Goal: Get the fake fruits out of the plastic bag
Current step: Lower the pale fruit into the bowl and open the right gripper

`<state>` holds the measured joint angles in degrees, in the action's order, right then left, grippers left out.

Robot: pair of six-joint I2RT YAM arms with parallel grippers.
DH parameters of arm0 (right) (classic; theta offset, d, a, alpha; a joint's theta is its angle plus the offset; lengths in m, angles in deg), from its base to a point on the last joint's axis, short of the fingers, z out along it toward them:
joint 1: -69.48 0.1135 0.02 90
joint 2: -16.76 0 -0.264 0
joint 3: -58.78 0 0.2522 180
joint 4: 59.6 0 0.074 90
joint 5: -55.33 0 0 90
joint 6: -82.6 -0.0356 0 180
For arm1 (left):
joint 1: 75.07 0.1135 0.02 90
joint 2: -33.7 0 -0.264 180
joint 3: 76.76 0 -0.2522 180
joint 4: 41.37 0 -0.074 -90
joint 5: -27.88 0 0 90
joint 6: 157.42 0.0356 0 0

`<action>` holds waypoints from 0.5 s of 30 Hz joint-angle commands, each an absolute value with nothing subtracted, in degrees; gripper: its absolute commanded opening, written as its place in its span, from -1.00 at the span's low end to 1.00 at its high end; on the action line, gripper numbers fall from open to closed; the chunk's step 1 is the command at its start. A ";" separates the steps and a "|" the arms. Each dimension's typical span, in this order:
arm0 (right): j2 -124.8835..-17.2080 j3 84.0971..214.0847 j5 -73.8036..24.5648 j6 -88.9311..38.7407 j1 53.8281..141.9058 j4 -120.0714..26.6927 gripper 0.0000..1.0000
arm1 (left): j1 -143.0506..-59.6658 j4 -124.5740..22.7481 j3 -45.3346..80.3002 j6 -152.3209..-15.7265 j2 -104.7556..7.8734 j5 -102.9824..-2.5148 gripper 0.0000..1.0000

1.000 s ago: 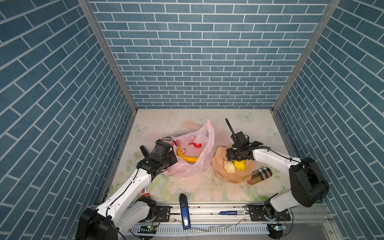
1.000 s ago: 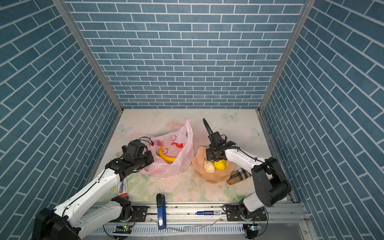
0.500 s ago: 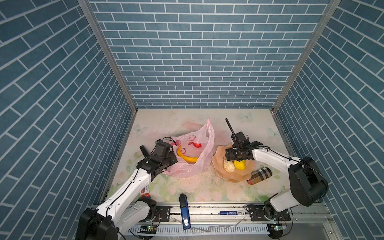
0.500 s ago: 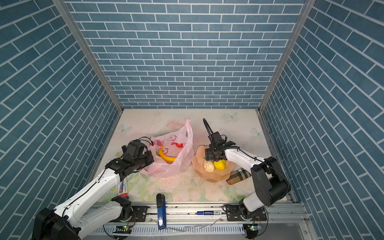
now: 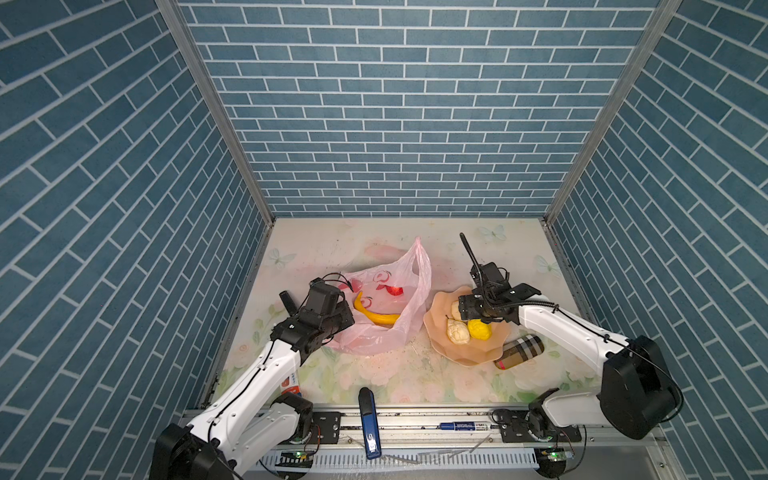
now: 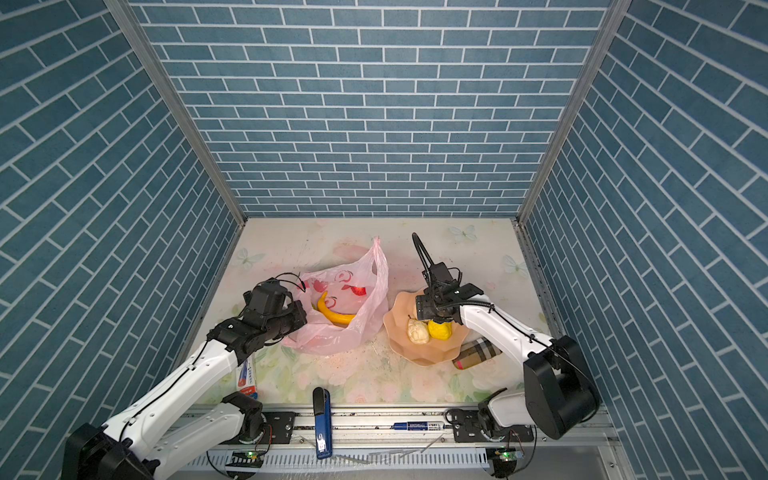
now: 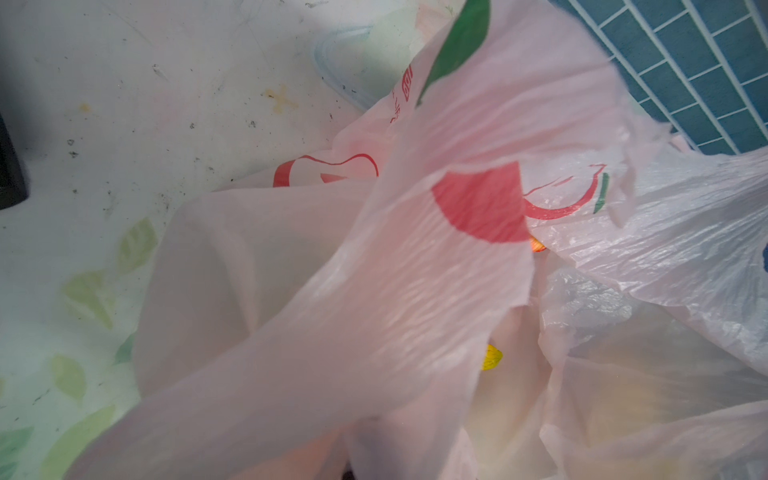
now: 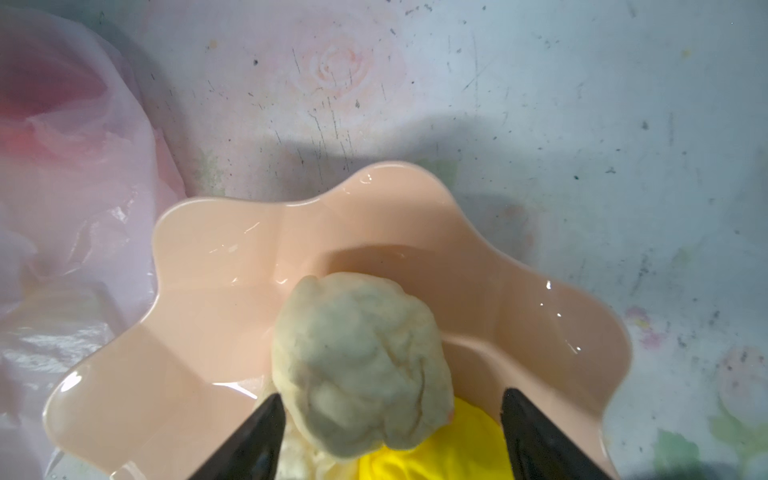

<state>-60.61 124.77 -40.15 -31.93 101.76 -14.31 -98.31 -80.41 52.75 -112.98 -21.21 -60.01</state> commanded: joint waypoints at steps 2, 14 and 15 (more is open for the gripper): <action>-55.41 131.82 -44.60 -33.24 103.94 -6.83 0.45 | -98.46 -79.74 52.13 -111.37 -20.78 -59.10 -1.00; -73.00 164.50 -50.10 -28.04 125.27 -3.23 0.24 | -98.46 -78.25 53.84 -110.27 -20.46 -54.60 -1.00; -76.06 167.25 -48.83 -27.75 126.54 -3.83 0.24 | -98.45 -78.25 54.29 -110.31 -20.20 -54.35 -1.00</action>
